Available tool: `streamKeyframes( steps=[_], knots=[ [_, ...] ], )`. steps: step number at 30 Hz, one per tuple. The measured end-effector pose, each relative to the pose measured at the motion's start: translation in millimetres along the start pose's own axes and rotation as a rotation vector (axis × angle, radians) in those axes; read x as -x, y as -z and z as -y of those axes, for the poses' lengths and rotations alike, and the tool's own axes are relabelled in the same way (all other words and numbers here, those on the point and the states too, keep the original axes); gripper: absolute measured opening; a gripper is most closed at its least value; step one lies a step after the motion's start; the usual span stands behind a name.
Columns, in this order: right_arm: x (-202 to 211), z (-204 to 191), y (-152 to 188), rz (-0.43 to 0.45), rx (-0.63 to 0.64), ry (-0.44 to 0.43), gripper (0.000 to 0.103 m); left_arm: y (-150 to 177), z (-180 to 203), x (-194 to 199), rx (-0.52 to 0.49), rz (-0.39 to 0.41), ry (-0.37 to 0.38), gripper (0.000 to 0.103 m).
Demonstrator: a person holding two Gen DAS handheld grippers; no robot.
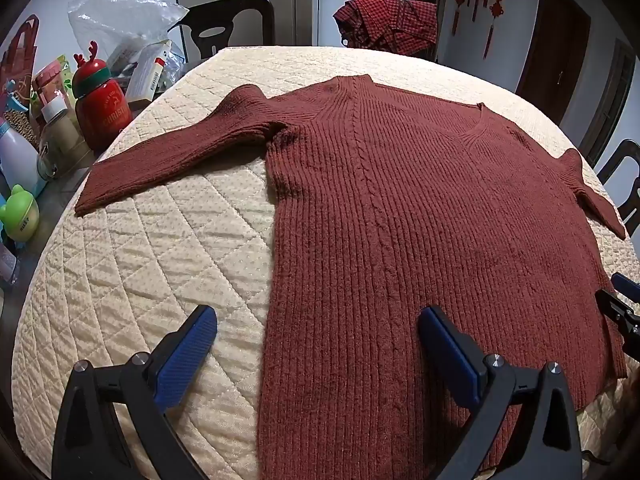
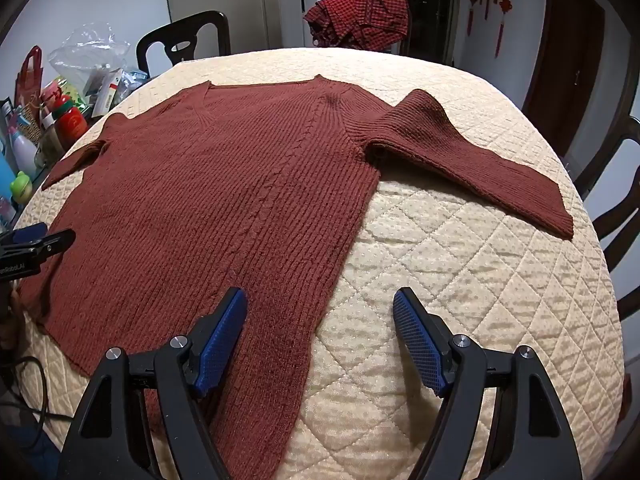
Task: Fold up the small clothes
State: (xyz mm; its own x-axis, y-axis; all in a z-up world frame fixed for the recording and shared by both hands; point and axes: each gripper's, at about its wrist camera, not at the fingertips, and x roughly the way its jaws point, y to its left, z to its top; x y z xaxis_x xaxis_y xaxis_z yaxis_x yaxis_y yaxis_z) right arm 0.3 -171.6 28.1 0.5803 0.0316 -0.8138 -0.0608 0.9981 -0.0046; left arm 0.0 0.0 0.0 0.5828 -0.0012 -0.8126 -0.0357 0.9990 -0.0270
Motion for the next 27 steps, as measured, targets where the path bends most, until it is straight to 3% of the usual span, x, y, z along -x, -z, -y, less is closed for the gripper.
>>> streamKeyframes(
  steps=[27],
  knots=[
    [-1.0, -0.8, 0.7, -0.003, -0.003, 0.003, 0.076, 0.0, 0.2, 0.0, -0.001, 0.0, -0.002, 0.103]
  ],
)
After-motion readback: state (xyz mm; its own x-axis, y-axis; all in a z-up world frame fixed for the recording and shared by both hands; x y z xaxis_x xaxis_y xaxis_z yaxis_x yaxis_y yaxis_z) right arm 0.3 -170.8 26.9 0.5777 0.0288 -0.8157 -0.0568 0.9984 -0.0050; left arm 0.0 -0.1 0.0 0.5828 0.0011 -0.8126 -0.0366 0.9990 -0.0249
